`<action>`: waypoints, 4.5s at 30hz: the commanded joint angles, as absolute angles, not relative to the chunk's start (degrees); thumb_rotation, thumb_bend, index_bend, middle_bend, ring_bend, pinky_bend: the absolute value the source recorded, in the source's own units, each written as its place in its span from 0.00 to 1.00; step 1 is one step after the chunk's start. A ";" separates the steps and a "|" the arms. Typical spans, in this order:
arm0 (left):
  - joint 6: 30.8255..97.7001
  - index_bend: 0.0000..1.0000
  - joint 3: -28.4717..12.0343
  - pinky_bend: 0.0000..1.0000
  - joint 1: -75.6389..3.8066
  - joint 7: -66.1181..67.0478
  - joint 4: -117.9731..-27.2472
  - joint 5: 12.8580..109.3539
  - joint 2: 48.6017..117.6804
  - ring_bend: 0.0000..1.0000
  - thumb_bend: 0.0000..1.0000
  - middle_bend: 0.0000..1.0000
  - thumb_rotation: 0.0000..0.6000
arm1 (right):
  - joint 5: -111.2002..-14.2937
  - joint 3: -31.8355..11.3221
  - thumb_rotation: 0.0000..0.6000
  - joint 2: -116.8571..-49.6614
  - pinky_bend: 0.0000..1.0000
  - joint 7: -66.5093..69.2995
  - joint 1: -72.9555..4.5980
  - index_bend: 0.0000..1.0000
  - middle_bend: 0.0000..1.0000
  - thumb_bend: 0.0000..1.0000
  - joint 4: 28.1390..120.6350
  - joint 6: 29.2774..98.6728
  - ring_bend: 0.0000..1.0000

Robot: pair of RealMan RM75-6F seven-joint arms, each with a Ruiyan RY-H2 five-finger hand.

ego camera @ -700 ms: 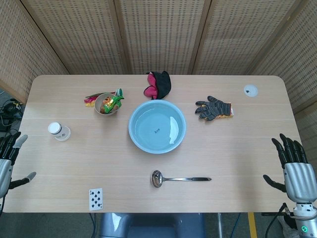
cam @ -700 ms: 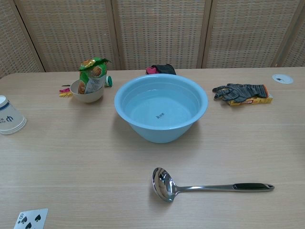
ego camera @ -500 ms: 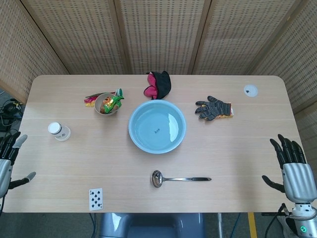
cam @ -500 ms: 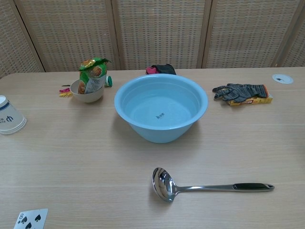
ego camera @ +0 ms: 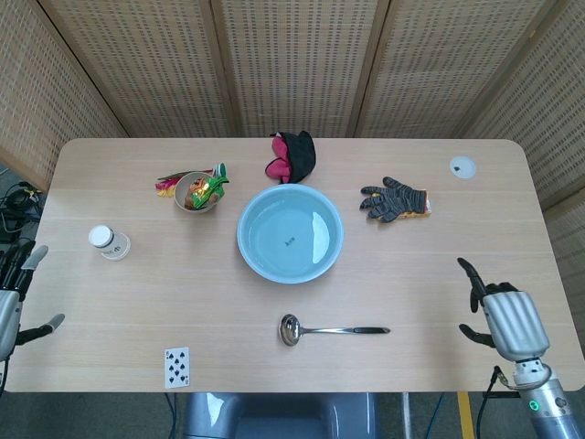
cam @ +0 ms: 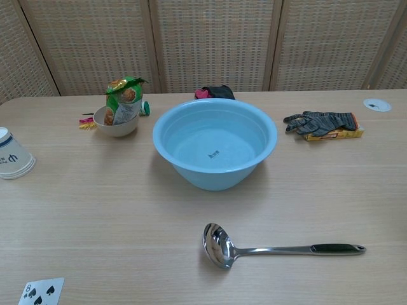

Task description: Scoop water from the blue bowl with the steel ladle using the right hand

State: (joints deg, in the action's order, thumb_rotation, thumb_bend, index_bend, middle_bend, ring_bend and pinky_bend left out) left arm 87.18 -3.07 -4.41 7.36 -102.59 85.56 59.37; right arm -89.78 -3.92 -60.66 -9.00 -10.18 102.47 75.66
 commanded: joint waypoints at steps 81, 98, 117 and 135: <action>83.09 0.00 -4.36 0.00 -6.68 8.81 -100.45 80.46 60.88 0.00 0.00 0.00 1.00 | -52.93 -0.97 1.00 -93.39 1.00 -28.94 -31.24 0.51 1.00 0.52 88.86 54.36 0.96; 82.87 0.00 -4.21 0.00 -6.80 9.28 -100.36 80.34 61.10 0.00 0.00 0.00 1.00 | -52.26 -1.88 1.00 -91.97 1.00 -27.84 -31.24 0.76 1.00 0.81 90.24 55.14 0.97; 82.99 0.00 -4.00 0.00 -6.71 8.54 -100.79 80.80 60.66 0.00 0.00 0.00 1.00 | -55.22 -2.83 1.00 -78.44 1.00 -24.23 -29.97 0.77 1.00 0.84 104.70 57.68 0.97; 82.00 0.00 -4.51 0.00 -7.10 7.54 -100.87 79.35 60.21 0.00 0.00 0.00 1.00 | -46.50 -10.67 1.00 -65.89 1.00 -27.68 -36.18 0.78 1.00 0.85 115.65 59.17 0.97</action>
State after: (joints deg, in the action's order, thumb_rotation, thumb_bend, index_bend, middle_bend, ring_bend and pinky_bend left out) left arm 82.03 -4.48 -7.07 7.57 -100.90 79.39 60.21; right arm -50.22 -8.26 -66.92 -25.67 -33.77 115.50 58.74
